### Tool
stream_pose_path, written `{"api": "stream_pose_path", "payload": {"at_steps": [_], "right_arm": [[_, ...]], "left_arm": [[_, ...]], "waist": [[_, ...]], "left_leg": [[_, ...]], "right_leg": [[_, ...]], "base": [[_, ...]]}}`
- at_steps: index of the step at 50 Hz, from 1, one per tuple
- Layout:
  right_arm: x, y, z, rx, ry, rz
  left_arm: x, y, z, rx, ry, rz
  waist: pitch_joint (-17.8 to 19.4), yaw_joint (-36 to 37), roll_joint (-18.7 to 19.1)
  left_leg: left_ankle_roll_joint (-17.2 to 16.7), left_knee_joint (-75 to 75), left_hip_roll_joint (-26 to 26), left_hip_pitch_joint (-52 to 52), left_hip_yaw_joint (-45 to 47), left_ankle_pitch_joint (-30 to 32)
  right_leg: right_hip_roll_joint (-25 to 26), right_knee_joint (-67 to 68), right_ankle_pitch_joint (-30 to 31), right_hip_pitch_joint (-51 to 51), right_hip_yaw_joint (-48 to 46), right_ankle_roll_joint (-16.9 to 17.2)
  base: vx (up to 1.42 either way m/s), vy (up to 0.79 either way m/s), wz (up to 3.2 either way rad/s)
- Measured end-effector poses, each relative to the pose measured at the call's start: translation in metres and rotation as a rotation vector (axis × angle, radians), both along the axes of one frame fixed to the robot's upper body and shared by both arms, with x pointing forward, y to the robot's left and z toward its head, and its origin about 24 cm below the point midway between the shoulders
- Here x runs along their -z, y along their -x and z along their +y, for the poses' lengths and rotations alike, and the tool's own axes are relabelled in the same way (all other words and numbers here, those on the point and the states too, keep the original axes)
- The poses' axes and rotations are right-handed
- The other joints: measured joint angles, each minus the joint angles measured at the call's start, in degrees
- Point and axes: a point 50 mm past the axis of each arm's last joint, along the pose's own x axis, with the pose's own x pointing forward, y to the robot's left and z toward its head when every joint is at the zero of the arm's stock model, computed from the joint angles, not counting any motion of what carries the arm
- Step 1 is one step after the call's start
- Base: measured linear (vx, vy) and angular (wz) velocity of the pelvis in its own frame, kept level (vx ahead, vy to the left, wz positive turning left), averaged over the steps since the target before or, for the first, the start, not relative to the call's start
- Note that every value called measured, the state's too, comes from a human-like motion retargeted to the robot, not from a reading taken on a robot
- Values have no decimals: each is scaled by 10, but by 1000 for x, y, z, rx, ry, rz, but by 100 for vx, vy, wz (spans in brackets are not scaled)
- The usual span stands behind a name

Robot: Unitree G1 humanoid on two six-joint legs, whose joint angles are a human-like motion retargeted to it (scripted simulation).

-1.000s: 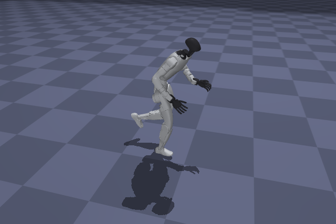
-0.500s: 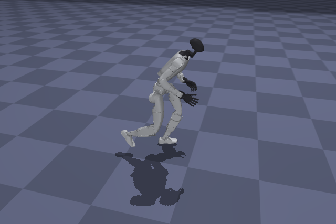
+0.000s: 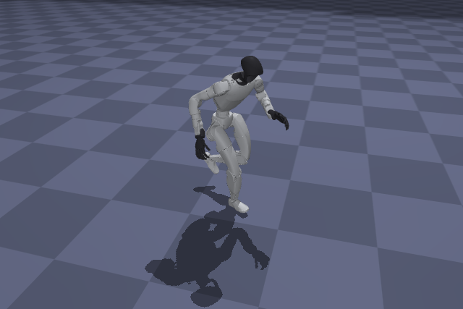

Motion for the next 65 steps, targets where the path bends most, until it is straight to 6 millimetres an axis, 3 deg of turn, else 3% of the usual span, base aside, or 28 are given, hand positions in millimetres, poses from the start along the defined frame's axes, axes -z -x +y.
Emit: {"api": "stream_pose_path", "payload": {"at_steps": [2, 4, 5, 7, 10, 12, 14, 17, 19, 20, 23, 25, 28, 33, 35, 37, 40, 43, 45, 48, 50, 51, 54, 55, 58, 61, 63, 65], "right_arm": [[-19, -20, 31, -123, -43, -121], [-54, -29, 60, -332, -10, -263], [-71, -27, 73, -440, 36, -328], [-103, -20, 90, -589, 163, -453], [-125, -1, 107, -651, 158, -563], [-133, 14, 111, -645, -115, -594], [-139, 18, 114, -661, -281, -601], [-152, 15, 121, -733, -354, -645], [-155, 6, 127, -762, -288, -670], [-153, -1, 129, -761, -239, -674], [-114, -19, 125, -585, -94, -574], [-80, -23, 110, -466, -30, -424], [-48, -17, 82, -341, -37, -260], [-41, -10, 41, -251, -58, -175], [-42, -9, 28, -230, -33, -162], [-40, -6, 19, -185, -47, -155], [-30, -1, 8, -109, -51, -122], [-15, 2, 1, -27, -26, -73], [-1, 7, -1, 55, -74, -54], [21, 6, 14, 195, -262, -64], [27, 2, 25, 257, -366, -102], [25, -4, 30, 261, -396, -131], [-4, -26, 37, 198, -424, -258], [-18, -33, 37, 166, -422, -317], [-89, -58, 44, 7, -378, -584], [-170, -60, 63, -197, -325, -897], [-214, -44, 73, -311, -274, -1093], [-244, -26, 78, -357, -163, -1229]], "left_arm": [[49, -6, 13, -78, 61, 216], [81, 7, 29, -121, 119, 349], [95, 18, 34, -122, 114, 405], [106, 39, 45, -123, 106, 458], [116, 65, 56, -98, 111, 549], [125, 83, 59, -79, 96, 636], [132, 97, 62, -73, 111, 701], [144, 115, 65, -84, 172, 781], [158, 111, 61, -82, 209, 826], [163, 104, 60, -92, 143, 833], [163, 60, 44, -41, 11, 795], [143, 29, 27, -8, -53, 687], [87, -11, 3, 59, -19, 441], [-10, -32, -7, 125, 13, 77], [-32, -28, -4, 154, 2, 8], [-39, -22, 1, 173, -8, -10], [-33, -17, 6, 195, 28, 21], [-13, -16, 11, 184, 83, 94], [7, -13, 18, 141, 103, 167], [48, -9, 22, 81, 141, 310], [82, -1, 28, 18, 164, 432], [101, 4, 30, -7, 175, 498], [161, 32, 42, -131, 197, 741], [185, 46, 44, -145, 193, 848], [230, 98, 65, -249, 214, 1099], [248, 147, 83, -312, 236, 1245], [243, 176, 98, -338, 227, 1293], [233, 192, 110, -364, 220, 1302]], "waist": [[0, 24, -31], [0, 52, -67], [0, 47, -76], [0, 65, -104], [0, 109, -120], [0, 151, -110], [0, 171, -96], [0, 181, -90], [0, 177, -99], [0, 169, -104], [0, 167, -97], [0, 170, -87], [-3, 155, -70], [-18, 80, -39], [-22, 55, -27], [-30, 33, -14], [-35, 13, 6], [-24, -5, 15], [-17, -20, 20], [-4, -15, 8], [0, 5, 17], [0, 16, 16], [0, 83, -2], [0, 79, 3], [0, 117, -13], [0, 151, -27], [0, 169, -35], [0, 192, -41]], "left_leg": [[54, -12, -2, -75, 5, -38], [87, -79, 7, -125, 31, -58], [84, -128, 6, -141, 28, -59], [68, -281, -15, -149, 21, -40], [18, -579, -56, -106, -92, 42], [-30, -687, -42, -76, -197, 109], [-53, -722, -10, -53, -224, 148], [-58, -689, 37, -26, -136, 72], [-35, -642, 33, -34, -89, 14], [-19, -614, 24, -43, -72, -5], [-4, -502, 19, -63, -11, -45], [7, -455, 23, -48, 30, -73], [28, -471, 26, -1, 89, -85], [19, -580, 19, 84, 173, -47], [12, -622, 18, 119, 211, -34], [4, -653, 17, 149, 251, -24], [-9, -692, 11, 190, 308, -11], [-8, -671, 13, 216, 359, -2], [5, -592, 39, 210, 384, 1], [62, -469, 62, 176, 377, 47], [67, -324, 96, 86, 295, 68], [55, -291, 62, 39, 224, 62], [8, -183, 4, -81, 116, 40], [9, -168, -10, -106, 87, 44], [60, -149, 5, -174, 73, 23], [75, -232, -37, -222, 10, 10], [71, -330, -62, -222, -24, 19], [60, -456, -66, -209, -26, 35]], "right_leg": [[9, -26, 22, 7, 46, 40], [18, -73, 43, 30, 94, 43], [16, -120, 57, 64, 103, 52], [14, -209, 97, 114, 155, 63], [24, -341, 156, 201, 237, 56], [50, -327, 128, 227, 272, 63], [68, -311, 83, 247, 303, 40], [86, -161, -22, 203, 310, 5], [67, -5, -69, 125, 253, -3], [44, 57, -80, 91, 215, -7], [-7, 142, -94, 52, 135, -26], [-11, 148, -99, 51, 124, -11], [-5, 49, -84, 79, 106, 11], [-21, -158, -41, 124, 41, 30], [-25, -196, -26, 121, 21, 40], [-30, -229, -19, 118, -13, 52], [-43, -287, -8, 126, -114, 71], [-56, -318, 30, 152, -210, 75], [-62, -291, 31, 153, -204, 67], [-47, -299, 34, 156, -124, 60], [-27, -237, 1, 127, -77, 21], [-17, -251, 3, 133, -51, 12], [-6, -116, -38, 66, 34, 19], [-9, -116, -40, 80, 37, 23], [4, -102, -39, 93, 97, 33], [8, -172, -6, 149, 158, 31], [3, -227, 25, 205, 191, 32], [-4, -252, 57, 244, 217, 45]], "base": [[51, 9, -211], [47, 16, -198], [49, 23, -127], [42, 21, -151], [43, 24, -206], [52, 32, -241], [45, 39, -204], [32, 44, -181], [21, 43, -125], [21, 39, -74], [23, 33, -104], [27, 27, -167], [23, 18, -171], [18, 8, -167], [26, 0, -194], [32, -3, -198], [37, -9, -202], [45, -17, -179], [53, -23, -150], [49, -28, -189], [53, -20, -252], [53, -13, -290], [62, -7, -326], [73, -2, -191], [71, -4, -233], [75, 2, -215], [84, 6, -163], [94, 9, -151]]}}
